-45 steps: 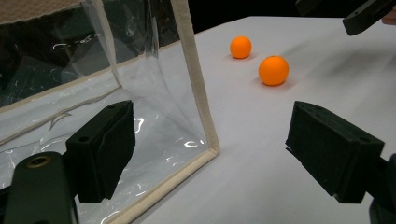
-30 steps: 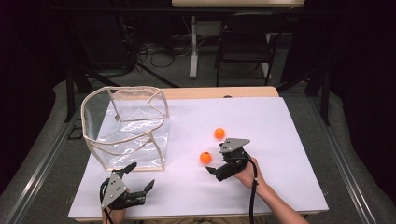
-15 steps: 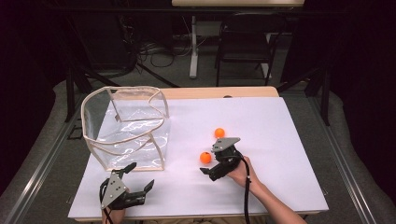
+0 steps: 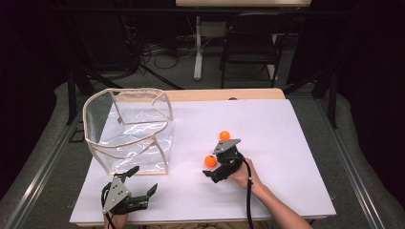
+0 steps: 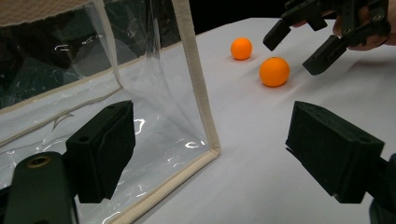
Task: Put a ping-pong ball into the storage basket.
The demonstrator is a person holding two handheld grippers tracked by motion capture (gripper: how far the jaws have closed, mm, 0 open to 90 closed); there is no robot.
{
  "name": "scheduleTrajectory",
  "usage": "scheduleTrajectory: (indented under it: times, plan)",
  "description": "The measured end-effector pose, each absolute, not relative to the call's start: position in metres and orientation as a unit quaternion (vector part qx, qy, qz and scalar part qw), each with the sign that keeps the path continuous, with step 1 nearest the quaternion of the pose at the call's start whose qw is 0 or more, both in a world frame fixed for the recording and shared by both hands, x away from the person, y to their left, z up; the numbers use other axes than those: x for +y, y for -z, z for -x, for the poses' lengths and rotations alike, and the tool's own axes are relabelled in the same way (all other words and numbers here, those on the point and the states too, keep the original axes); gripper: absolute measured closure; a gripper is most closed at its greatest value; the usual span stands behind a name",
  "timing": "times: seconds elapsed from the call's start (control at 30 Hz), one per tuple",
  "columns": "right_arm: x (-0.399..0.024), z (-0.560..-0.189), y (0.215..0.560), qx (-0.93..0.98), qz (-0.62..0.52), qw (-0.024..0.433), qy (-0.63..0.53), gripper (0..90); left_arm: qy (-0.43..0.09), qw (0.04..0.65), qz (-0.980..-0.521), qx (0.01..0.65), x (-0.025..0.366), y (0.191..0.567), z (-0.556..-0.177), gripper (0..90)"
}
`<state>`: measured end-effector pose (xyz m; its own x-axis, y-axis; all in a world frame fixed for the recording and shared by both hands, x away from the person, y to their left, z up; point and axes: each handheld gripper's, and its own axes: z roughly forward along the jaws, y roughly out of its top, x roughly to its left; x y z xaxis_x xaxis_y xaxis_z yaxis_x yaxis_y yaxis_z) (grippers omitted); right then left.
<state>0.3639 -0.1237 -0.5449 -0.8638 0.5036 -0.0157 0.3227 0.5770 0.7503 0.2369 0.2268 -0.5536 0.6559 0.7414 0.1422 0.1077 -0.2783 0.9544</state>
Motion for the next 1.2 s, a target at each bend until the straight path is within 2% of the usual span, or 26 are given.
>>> scheduleTrajectory:
  times: [0.5, 0.6, 0.8, 1.07, 1.2]
  plan:
    - [-0.1214, -0.3722, 0.553, 0.882, -0.245, 0.106, -0.387, 0.7, -0.301, 0.528, -0.741, 0.286, 0.2262, 0.5534, -0.2367, 15.7]
    - [-0.1214, -0.3718, 0.5533, 0.884, -0.243, 0.112, -0.382, 6.5, -0.301, 0.529, -0.74, 0.287, 0.227, 0.5534, -0.2365, 15.6]
    - [-0.1197, -0.3713, 0.5544, 0.888, -0.248, 0.126, -0.366, 25.1, -0.302, 0.528, -0.739, 0.288, 0.2268, 0.5535, -0.2366, 15.7]
    - [-0.1199, -0.3708, 0.5541, 0.893, -0.24, 0.135, -0.355, 38.2, -0.302, 0.527, -0.74, 0.287, 0.2264, 0.5534, -0.2368, 15.7]
    - [-0.1192, -0.3706, 0.5542, 0.896, -0.236, 0.133, -0.353, 41.3, -0.303, 0.528, -0.739, 0.288, 0.2267, 0.5532, -0.2368, 15.6]
